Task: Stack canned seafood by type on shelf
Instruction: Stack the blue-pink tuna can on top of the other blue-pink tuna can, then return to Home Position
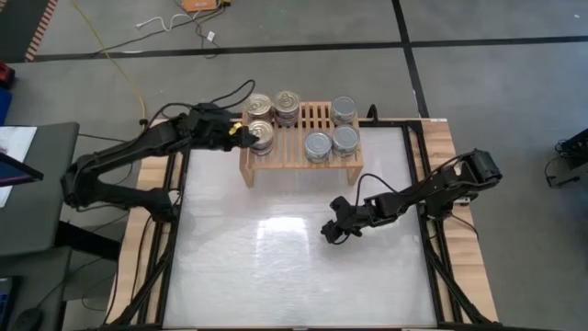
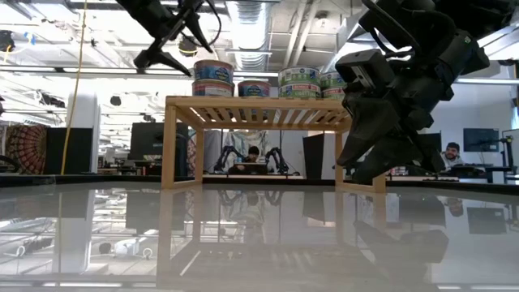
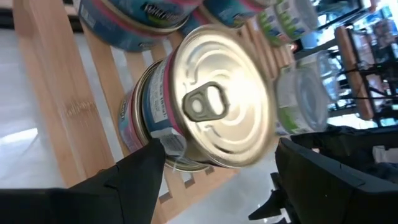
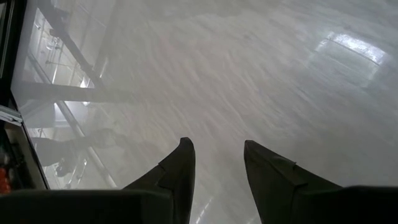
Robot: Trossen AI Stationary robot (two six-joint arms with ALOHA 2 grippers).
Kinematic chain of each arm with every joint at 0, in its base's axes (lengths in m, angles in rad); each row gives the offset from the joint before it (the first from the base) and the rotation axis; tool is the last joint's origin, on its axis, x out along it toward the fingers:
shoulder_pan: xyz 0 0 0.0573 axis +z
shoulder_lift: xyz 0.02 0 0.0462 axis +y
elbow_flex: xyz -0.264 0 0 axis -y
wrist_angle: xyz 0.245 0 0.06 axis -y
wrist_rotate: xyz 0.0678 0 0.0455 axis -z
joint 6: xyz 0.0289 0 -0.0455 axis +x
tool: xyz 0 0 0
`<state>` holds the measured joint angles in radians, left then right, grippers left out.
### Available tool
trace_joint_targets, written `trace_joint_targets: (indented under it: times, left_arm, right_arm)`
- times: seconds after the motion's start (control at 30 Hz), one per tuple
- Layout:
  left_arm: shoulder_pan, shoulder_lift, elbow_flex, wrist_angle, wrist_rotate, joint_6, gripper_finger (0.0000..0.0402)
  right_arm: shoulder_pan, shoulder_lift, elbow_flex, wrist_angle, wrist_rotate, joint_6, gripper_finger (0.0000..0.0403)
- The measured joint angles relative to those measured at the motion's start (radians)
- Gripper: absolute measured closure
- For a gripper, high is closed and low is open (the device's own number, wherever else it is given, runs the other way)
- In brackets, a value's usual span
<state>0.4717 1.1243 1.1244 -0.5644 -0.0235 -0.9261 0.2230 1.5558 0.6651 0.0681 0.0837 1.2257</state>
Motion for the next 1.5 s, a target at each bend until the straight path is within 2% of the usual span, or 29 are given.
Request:
trace_joint_targets:
  times: [0.17, 0.37, 0.57, 0.67, 0.73, 0.87, 1.03, 1.17, 1.27, 1.5]
  left_arm:
    - [0.000, -0.059, 0.000, 0.001, -0.008, 0.067, 0.0107]
    - [0.000, -0.131, 0.000, -0.047, -0.008, 0.239, 0.0107]
    - [-0.016, -0.171, 0.000, -0.256, 0.033, 0.436, 0.0107]
    - [-0.044, -0.175, 0.000, -0.356, 0.034, 0.498, 0.0107]
    - [-0.078, -0.175, -0.011, -0.363, 0.024, 0.503, 0.0107]
    - [-0.192, -0.181, -0.095, -0.186, -0.019, 0.562, 0.0107]
    - [-0.376, -0.181, -0.300, 0.149, -0.066, 0.699, 0.0107]
    - [-0.486, -0.182, -0.470, 0.398, -0.086, 0.652, 0.0107]
    - [-0.558, -0.185, -0.571, 0.535, -0.090, 0.677, 0.0107]
    - [-0.669, -0.244, -0.762, 0.792, -0.101, 0.705, 0.0107]
  right_arm:
    - [0.000, 0.000, 0.000, 0.000, 0.000, -0.002, 0.0239]
    - [0.000, 0.000, 0.000, -0.005, -0.003, -0.037, 0.0239]
    - [0.016, 0.000, 0.000, -0.050, -0.009, -0.308, 0.0239]
    - [0.025, 0.000, 0.000, -0.071, -0.010, -0.297, 0.0239]
    - [0.034, 0.000, 0.000, -0.072, -0.010, -0.311, 0.0239]
    - [0.051, 0.000, 0.000, -0.080, -0.004, -0.342, 0.0239]
    - [0.070, 0.000, 0.000, -0.128, 0.023, -0.344, 0.0239]
    - [0.109, 0.000, 0.000, -0.193, 0.028, -0.331, 0.0239]
    - [0.136, -0.002, 0.000, -0.227, 0.037, -0.324, 0.0239]
    - [0.222, -0.002, 0.001, -0.258, 0.144, -0.318, 0.0239]
